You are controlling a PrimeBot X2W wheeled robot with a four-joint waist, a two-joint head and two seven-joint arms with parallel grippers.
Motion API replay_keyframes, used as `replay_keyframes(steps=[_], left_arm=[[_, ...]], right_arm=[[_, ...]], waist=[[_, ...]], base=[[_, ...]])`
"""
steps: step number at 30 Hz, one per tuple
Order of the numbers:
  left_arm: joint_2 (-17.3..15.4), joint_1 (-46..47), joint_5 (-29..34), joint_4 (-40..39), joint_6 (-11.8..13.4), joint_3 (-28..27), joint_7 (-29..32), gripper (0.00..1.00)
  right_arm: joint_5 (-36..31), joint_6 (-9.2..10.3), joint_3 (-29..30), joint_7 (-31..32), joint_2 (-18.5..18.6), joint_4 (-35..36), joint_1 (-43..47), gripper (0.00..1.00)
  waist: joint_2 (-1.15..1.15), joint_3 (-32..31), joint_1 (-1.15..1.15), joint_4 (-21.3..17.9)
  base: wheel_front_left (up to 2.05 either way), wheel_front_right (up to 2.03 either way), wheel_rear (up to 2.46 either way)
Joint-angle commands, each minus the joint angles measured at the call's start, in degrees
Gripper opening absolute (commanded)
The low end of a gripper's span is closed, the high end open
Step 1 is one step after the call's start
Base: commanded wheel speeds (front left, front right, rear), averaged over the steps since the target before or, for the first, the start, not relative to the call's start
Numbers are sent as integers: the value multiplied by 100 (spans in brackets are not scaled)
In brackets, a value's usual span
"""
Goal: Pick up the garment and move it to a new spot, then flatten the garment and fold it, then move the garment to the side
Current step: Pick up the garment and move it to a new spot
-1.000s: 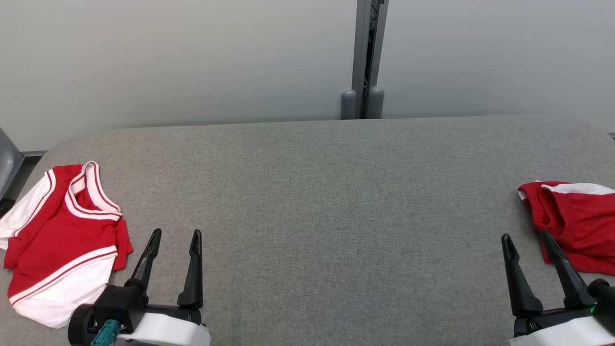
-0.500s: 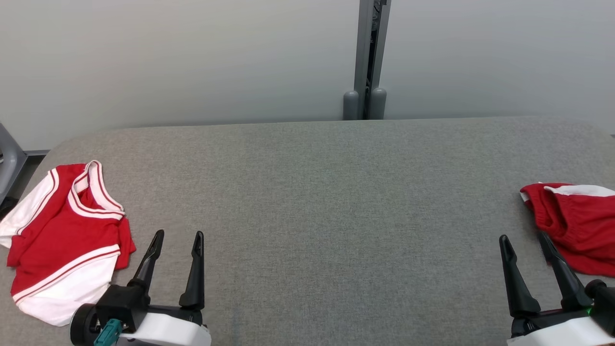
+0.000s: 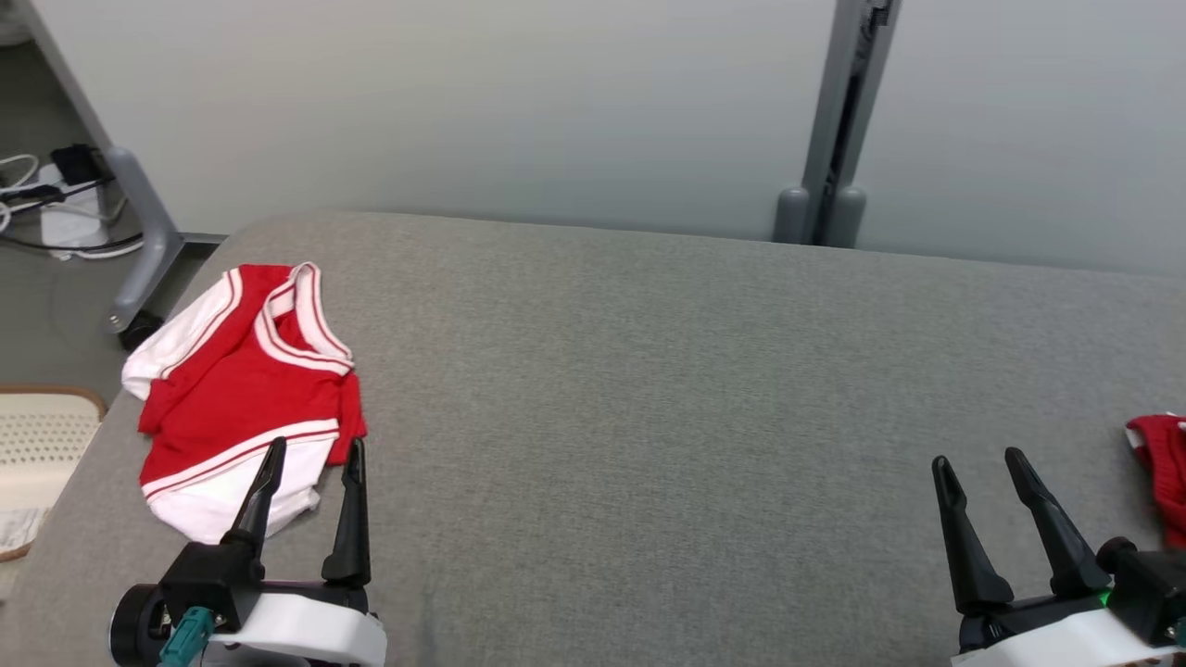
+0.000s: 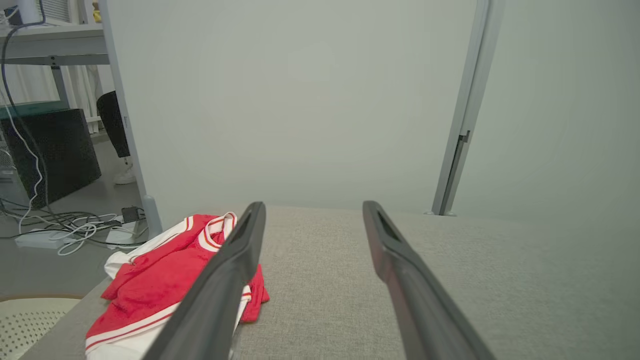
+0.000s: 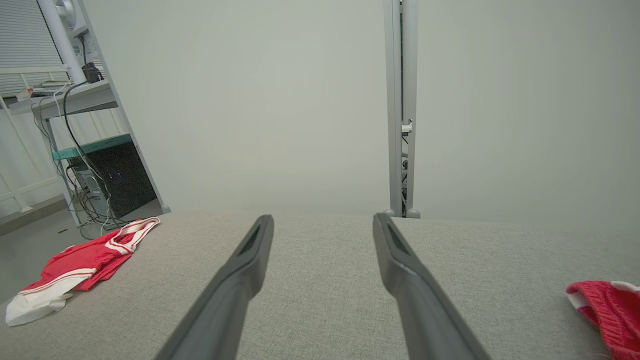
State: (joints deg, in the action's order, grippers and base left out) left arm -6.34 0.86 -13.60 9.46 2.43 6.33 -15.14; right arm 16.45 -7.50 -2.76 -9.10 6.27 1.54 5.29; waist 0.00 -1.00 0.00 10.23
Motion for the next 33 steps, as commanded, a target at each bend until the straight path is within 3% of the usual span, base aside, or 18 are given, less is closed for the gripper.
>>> replay_keyframes(steps=[1, 16, 22, 28, 33], left_arm=[[-29, 78, 17, -13, 33, -47, 2, 100], [-112, 29, -120, 47, 69, -105, 51, 100], [-148, -8, -171, 10, 98, -105, 83, 100], [-199, -87, -354, -159, 161, -283, 264, 100], [-485, 305, -554, -531, 55, -436, 776, 100]], right_arm=[[16, 0, -58, -23, 43, -29, -48, 100], [189, 0, -514, -55, 122, -228, -197, 100], [232, 0, -620, -85, 170, -293, -255, 100], [283, 0, -735, -206, 157, -295, -397, 100], [304, 0, -878, -262, 148, -232, -564, 100]], waist=[[0, 9, 0, 365], [0, 107, 0, 1363], [0, 91, 0, 1395], [0, 115, 0, 1184], [0, 236, 0, 990]], base=[[0, 0, 0], [0, 0, 0], [0, 0, 0], [0, 0, 0], [0, 0, 0]])
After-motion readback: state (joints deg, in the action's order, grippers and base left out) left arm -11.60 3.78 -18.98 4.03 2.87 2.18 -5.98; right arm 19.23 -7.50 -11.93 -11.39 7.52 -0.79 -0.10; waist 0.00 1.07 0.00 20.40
